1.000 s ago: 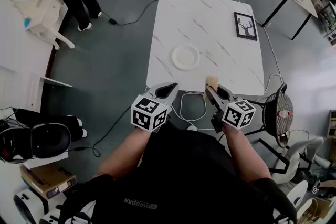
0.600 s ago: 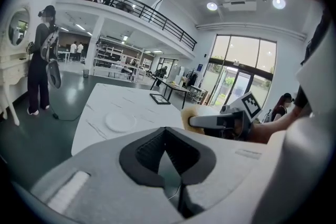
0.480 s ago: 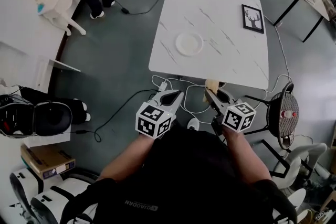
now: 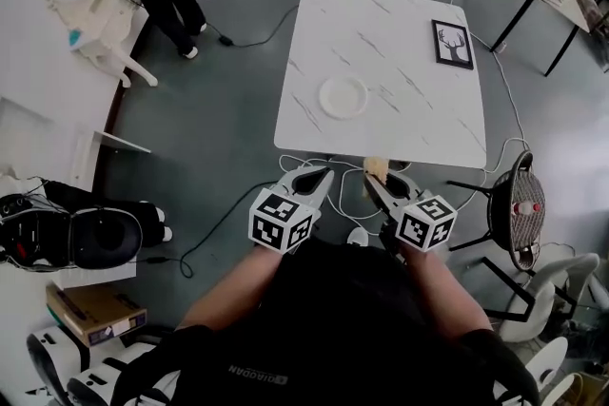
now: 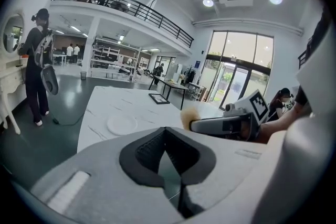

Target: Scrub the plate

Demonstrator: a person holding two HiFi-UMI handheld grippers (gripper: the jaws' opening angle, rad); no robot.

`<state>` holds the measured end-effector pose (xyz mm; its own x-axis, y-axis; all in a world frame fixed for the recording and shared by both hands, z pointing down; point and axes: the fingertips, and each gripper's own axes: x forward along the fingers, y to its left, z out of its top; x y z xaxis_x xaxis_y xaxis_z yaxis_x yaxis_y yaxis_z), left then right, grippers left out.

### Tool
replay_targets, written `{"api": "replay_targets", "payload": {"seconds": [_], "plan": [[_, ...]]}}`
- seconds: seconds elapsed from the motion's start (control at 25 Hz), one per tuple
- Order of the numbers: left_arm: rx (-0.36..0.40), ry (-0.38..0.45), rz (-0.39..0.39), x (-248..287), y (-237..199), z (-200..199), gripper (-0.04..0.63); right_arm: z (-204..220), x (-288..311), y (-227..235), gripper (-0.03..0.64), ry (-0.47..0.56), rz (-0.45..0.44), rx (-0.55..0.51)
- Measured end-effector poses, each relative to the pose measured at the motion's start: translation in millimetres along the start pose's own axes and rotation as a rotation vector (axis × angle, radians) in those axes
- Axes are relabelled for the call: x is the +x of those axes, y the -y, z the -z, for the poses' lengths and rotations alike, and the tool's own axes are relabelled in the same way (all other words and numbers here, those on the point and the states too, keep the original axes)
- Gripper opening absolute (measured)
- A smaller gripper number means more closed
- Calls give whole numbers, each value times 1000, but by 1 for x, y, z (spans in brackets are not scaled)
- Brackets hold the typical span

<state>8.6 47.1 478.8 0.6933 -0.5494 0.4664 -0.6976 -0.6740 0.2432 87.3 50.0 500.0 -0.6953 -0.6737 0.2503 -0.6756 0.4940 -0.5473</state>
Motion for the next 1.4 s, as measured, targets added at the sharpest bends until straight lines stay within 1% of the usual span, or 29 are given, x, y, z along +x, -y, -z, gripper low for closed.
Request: {"api": "replay_targets", "payload": {"seconds": [0.12, 0.52, 0.84, 1.4], "plan": [[17, -2, 9, -2, -11, -6, 0, -8, 5, -3, 95, 22, 32, -25], [53, -33, 62, -4, -35, -10, 0, -13, 26, -3, 94, 42, 102, -33], [61, -20, 70, -5, -50, -18, 0, -16, 38, -6, 94, 46, 118, -51], [52, -19, 73, -7, -58, -20, -2, -17, 47, -5, 94, 45, 133, -38]]}}
